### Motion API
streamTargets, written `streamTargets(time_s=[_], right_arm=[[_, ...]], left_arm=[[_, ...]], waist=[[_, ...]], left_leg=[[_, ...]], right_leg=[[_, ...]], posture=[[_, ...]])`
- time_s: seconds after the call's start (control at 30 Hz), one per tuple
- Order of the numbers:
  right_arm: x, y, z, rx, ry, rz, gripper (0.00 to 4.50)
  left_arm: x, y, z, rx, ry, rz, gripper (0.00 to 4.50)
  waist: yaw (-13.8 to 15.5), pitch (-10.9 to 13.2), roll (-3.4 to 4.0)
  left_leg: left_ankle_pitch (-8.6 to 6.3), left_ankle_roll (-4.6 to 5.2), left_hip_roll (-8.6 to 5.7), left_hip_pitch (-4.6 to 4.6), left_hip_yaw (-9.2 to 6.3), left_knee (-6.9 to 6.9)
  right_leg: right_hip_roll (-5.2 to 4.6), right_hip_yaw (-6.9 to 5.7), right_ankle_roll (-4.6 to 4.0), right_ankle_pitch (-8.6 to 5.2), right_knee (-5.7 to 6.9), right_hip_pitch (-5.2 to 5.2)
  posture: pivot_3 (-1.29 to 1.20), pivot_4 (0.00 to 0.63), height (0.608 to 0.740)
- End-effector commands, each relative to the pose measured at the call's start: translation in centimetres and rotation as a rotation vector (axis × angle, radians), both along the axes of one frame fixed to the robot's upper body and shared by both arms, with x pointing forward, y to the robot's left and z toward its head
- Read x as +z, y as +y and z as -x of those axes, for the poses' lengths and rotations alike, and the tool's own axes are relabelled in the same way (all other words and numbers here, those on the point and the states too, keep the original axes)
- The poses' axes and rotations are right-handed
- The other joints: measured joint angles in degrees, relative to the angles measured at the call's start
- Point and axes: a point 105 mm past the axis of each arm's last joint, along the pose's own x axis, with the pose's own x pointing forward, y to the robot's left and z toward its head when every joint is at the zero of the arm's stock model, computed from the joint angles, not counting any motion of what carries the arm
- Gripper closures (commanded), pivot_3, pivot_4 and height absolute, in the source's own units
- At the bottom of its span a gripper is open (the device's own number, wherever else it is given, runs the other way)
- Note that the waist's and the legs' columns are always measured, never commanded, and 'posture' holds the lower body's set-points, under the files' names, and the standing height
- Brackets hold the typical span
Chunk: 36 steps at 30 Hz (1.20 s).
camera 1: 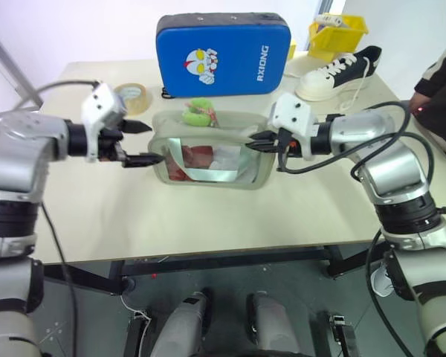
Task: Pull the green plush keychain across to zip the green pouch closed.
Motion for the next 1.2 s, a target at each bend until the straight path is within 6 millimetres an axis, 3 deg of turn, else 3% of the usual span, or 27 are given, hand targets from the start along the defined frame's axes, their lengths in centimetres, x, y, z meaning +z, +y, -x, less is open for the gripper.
streamTargets(time_s=[0.03, 0.1, 0.33, 0.43, 0.53, 0.7, 0.8, 0.87, 1.03, 1.2], right_arm=[[0.7, 0.8, 0.3, 0.037, -0.028, 0.006, 4.5], [0.7, 0.8, 0.3, 0.038, -0.028, 0.006, 4.5], [0.9, 0.7, 0.2, 0.028, -0.033, 0.007, 4.5], [1.2, 0.5, 0.1, 0.02, -0.027, 0.0, 4.5], [1.6, 0.2, 0.4, 0.036, 0.007, -0.001, 3.31], [5.0, -0.1, -0.3, 0.041, -0.07, 0.003, 0.89], [8.0, 1.9, -0.6, 0.063, -0.085, -0.122, 0.89], [8.5, 3.9, -0.5, 0.101, -0.061, -0.189, 0.89], [7.8, 7.5, -1.2, 0.116, 0.023, -0.289, 0.89], [6.1, 8.4, -2.0, 0.101, 0.095, -0.27, 0.89]], left_arm=[[1.4, -0.1, -0.2, 0.028, -0.103, -0.019, 0.35], [1.0, 0.1, -0.4, 0.033, -0.113, -0.037, 0.87], [1.4, -0.3, -0.4, 0.009, -0.111, -0.021, 4.32], [1.3, -0.9, -0.5, 0.002, -0.101, 0.0, 4.42], [1.3, -1.4, -0.3, -0.016, -0.097, 0.005, 4.5], [1.3, -1.5, -0.2, -0.029, -0.097, 0.005, 4.5], [1.3, -1.6, -0.2, -0.034, -0.101, -0.001, 4.5], [1.3, -1.7, -0.3, -0.034, -0.103, 0.0, 4.5], [1.3, -2.0, -0.4, -0.035, -0.109, 0.0, 4.5], [1.4, -1.8, -0.3, -0.029, -0.113, -0.001, 4.5]], waist=[[-0.01, 0.0, 0.0], [-0.05, 0.0, 0.0], [-0.01, 0.0, 0.0], [0.05, 0.0, 0.0], [0.12, 0.0, 0.0], [0.25, 0.02, 0.03], [0.14, 0.02, 0.03], [0.04, 0.01, 0.04], [0.17, 0.01, 0.04], [0.33, 0.02, 0.04]], left_leg=[[0.0, 0.0, 0.0, 0.0, 0.01, 0.0], [0.0, 0.0, 0.0, 0.01, 0.01, -0.02], [-0.01, 0.0, 0.0, 0.01, 0.01, -0.03], [-0.01, 0.0, 0.0, 0.01, 0.01, -0.03], [-0.01, 0.0, 0.0, 0.0, 0.02, -0.03], [-0.01, 0.0, -0.03, -0.02, 0.04, -0.02], [-0.01, 0.0, -0.02, -0.02, 0.03, -0.04], [-0.01, 0.0, -0.02, -0.01, 0.03, -0.07], [-0.01, -0.01, -0.02, -0.01, -0.01, -0.1], [0.0, -0.01, -0.06, -0.01, -0.01, -0.09]], right_leg=[[0.0, 0.0, 0.01, 0.0, -0.01, -0.01], [0.0, 0.0, 0.08, 0.04, -0.01, -0.01], [0.01, 0.0, 0.08, 0.04, -0.01, -0.02], [0.0, 0.0, 0.08, 0.04, -0.01, -0.02], [0.0, 0.0, 0.08, 0.04, -0.02, -0.01], [-0.03, 0.0, 0.07, 0.04, -0.05, -0.01], [-0.03, 0.0, 0.07, 0.03, -0.06, -0.01], [-0.02, 0.0, 0.08, 0.04, -0.06, -0.03], [0.02, -0.01, 0.1, 0.06, -0.05, -0.04], [0.11, -0.01, 0.1, 0.06, -0.05, -0.05]], posture=[[0.0, 0.15, 0.74], [0.0, 0.15, 0.74], [0.0, 0.15, 0.74], [0.0, 0.15, 0.74], [0.0, 0.15, 0.74], [0.0, 0.15, 0.74], [0.0, 0.15, 0.74], [0.0, 0.15, 0.74], [0.0, 0.15, 0.74], [0.0, 0.15, 0.74]])
